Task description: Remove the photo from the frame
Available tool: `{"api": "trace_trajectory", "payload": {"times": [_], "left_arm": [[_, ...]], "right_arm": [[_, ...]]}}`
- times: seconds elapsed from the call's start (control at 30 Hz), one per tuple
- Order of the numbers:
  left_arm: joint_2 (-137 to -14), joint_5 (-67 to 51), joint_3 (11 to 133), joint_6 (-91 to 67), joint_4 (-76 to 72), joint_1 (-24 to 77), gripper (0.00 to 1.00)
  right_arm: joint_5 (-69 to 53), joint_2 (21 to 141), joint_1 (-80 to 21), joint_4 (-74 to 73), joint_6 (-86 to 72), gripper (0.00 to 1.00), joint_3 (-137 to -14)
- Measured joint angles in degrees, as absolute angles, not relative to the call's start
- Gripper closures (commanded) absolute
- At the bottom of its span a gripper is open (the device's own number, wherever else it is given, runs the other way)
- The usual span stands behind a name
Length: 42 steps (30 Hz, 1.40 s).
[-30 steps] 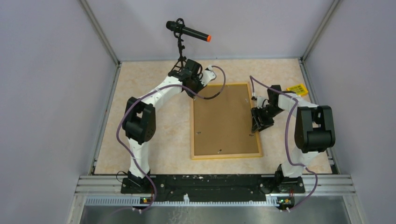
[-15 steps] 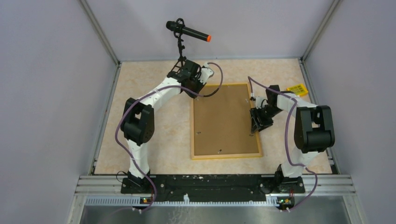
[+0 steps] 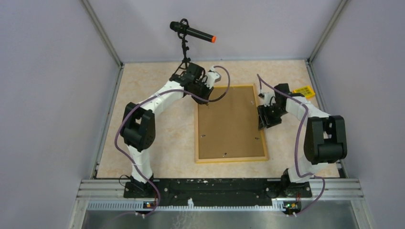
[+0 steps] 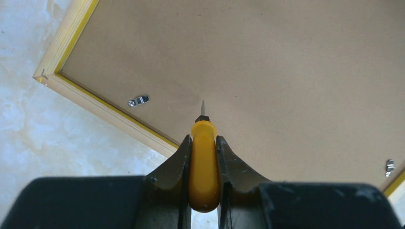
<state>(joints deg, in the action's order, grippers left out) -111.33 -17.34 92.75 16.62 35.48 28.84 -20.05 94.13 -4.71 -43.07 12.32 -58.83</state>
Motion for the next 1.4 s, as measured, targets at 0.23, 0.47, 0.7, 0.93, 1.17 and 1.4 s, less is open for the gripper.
{"api": "trace_trajectory", "payload": {"times": [0.23,0.47,0.7,0.93,1.17,1.4], "left_arm": [[-108.0,-19.5,92.7,16.4,35.9,27.6,1.00],[-107.2,-20.3,92.7,15.7,36.1,26.4,1.00],[-105.5,-21.9,90.5,14.8,36.3,24.5,1.00],[-103.0,-22.9,89.7,14.6,37.1,22.1,1.00],[-100.0,-24.6,87.7,13.6,37.3,17.3,1.00],[-97.8,-26.2,84.9,12.9,37.6,11.9,1.00]], "right_arm": [[-18.2,92.2,-4.7,-36.9,8.1,0.51,-58.8],[-17.3,97.1,-6.1,-34.9,6.3,0.66,-58.9],[-15.7,98.8,-7.6,-36.1,7.7,0.98,-60.9],[-15.6,105.4,-8.0,-39.3,15.9,1.00,-69.9],[-15.6,112.1,-9.7,-42.4,30.3,1.00,-80.2],[-15.9,117.4,-13.1,-45.9,43.3,1.00,-88.8]]}}
